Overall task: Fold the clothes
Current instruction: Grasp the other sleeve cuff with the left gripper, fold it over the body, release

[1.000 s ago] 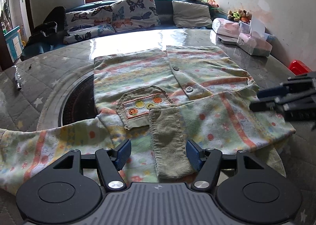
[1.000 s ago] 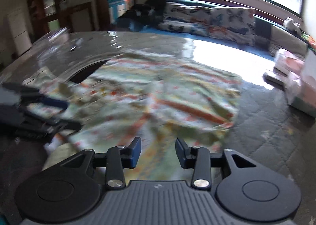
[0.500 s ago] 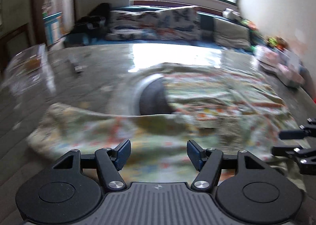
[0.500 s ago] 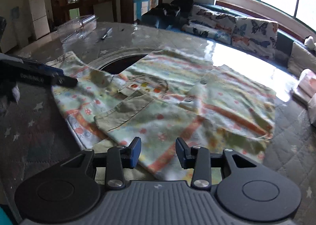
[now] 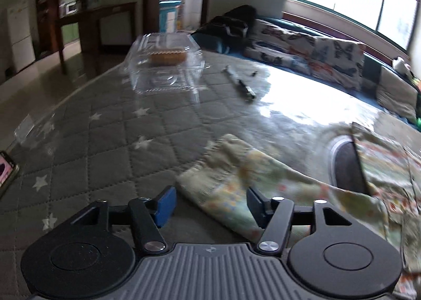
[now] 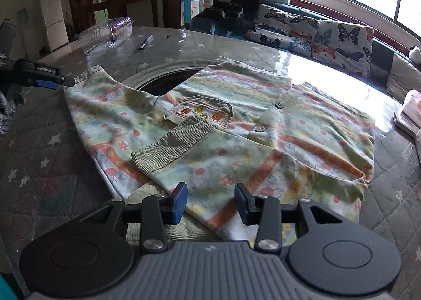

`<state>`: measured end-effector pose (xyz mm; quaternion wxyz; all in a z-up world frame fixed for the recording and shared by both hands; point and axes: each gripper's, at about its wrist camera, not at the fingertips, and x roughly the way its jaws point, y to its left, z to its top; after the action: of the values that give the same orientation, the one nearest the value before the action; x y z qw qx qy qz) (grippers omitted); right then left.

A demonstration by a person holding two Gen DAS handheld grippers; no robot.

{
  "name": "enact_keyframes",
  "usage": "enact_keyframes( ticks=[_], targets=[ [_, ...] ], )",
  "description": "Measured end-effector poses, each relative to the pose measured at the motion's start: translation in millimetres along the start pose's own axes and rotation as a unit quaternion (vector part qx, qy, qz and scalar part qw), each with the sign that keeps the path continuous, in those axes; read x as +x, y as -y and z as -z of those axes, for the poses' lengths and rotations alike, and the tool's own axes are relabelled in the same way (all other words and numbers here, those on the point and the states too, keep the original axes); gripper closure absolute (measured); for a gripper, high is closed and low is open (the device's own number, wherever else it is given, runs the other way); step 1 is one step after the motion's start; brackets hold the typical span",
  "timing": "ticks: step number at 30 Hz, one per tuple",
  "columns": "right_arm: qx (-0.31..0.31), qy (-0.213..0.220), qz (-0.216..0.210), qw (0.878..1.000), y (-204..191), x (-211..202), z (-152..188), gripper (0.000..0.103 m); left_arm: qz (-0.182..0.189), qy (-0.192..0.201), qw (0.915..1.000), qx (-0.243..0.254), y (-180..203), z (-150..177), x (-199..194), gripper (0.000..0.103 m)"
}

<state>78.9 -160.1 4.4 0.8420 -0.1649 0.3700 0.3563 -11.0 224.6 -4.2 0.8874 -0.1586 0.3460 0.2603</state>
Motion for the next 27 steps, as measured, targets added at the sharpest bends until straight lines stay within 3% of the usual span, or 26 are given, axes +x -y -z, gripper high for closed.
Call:
enact_keyframes(
  ticks=[7, 11, 13, 14, 17, 21, 27],
  targets=[
    [0.001, 0.002, -0.002, 1.000, -0.2, 0.9, -1.7, 0.063, -0.011, -0.003, 0.9999, -0.011, -0.8, -1.7, 10.6, 0.056],
    [0.006, 0.003, -0.003, 1.000, 0.4, 0.7, -0.1, 0.063, -0.013, 0.004, 0.9998, -0.014, -2.5, -1.4, 11.8, 0.081],
    [0.009, 0.005, -0.002, 1.000, 0.1, -0.9, 0.4, 0.063, 0.004, 0.003, 0.9996, -0.026, -4.8, -2.0, 11.9, 0.093],
    [0.010, 0.007, -0.002, 1.000, 0.5, -1.8, 0.6, 0.063, 0.011, 0.003, 0.9993, -0.034, -5.4, -2.5, 10.9, 0.094],
    [0.016, 0.014, 0.000, 1.000, 2.7, -6.0, 1.0, 0.063, 0.039, 0.013, 0.9981, -0.047, -0.6, -6.3, 0.2, 0.095],
    [0.024, 0.022, 0.005, 0.999, 7.5, -11.9, 1.9, 0.063, 0.107, 0.030, 0.9927, -0.046, 22.8, -15.5, -26.1, 0.096],
    [0.044, 0.040, 0.018, 0.998, 21.8, -26.0, 4.3, 0.063, 0.216, 0.044, 0.9754, 0.007, 86.5, -23.3, -64.2, 0.096]
  ],
)
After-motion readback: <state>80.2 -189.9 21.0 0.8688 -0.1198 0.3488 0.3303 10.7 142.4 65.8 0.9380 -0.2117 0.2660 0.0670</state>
